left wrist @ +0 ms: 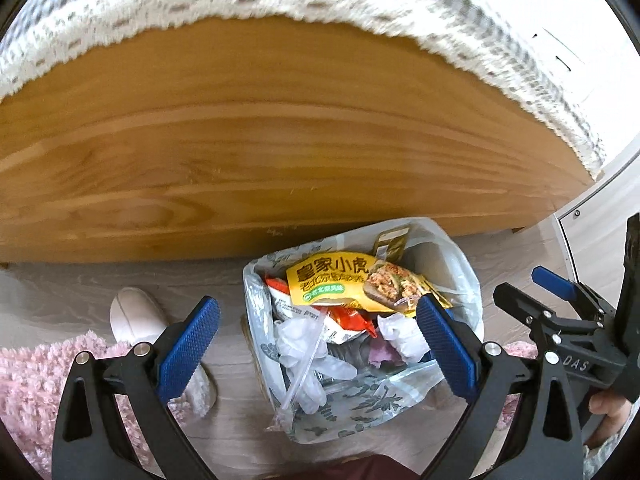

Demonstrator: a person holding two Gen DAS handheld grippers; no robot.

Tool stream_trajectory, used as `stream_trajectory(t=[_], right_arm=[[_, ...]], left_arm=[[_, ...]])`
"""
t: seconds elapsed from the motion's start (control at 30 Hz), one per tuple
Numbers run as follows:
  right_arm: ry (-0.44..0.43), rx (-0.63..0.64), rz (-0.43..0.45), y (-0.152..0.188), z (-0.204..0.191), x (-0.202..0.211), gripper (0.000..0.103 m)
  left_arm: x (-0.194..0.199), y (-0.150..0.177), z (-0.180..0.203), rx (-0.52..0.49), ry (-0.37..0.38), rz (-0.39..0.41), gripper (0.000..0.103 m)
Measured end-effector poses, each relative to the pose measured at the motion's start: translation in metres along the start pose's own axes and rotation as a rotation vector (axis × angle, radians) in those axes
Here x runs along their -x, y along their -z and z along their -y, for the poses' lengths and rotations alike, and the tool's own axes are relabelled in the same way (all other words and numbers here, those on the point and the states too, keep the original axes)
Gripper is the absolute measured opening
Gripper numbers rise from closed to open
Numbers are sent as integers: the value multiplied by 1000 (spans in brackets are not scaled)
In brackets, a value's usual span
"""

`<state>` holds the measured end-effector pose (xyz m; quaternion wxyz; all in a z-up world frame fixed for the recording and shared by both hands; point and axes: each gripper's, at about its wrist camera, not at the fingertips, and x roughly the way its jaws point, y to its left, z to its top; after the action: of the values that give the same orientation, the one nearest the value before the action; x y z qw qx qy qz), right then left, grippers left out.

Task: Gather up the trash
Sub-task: 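Raise both open grippers from the bag toward the dog food sachet on the bed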

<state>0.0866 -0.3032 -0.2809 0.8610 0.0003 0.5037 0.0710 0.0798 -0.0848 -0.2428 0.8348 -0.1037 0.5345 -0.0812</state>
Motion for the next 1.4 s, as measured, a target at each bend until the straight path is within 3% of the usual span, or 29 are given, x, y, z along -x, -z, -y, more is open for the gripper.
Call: stream_trajectory(t=[0.33,0.5,0.73,0.9,1.4], right_arm=[[-22,-20,34,0,3,13,95],[-20,-21,84,-4,4,29,95],[5,-23,205,-18,11,67,95],[30,-19,299,-31,13,96,95],[69,17,574,-83,12,165,95]], left_arm=[[26,-2,-4,25,22,108,95],[47,-4,3,-14,21,184,95],[98,-12,23,-112,72,350,95],[124,-22,36,-165,89,421,95],[173,-78,40,-163,143,612,95]])
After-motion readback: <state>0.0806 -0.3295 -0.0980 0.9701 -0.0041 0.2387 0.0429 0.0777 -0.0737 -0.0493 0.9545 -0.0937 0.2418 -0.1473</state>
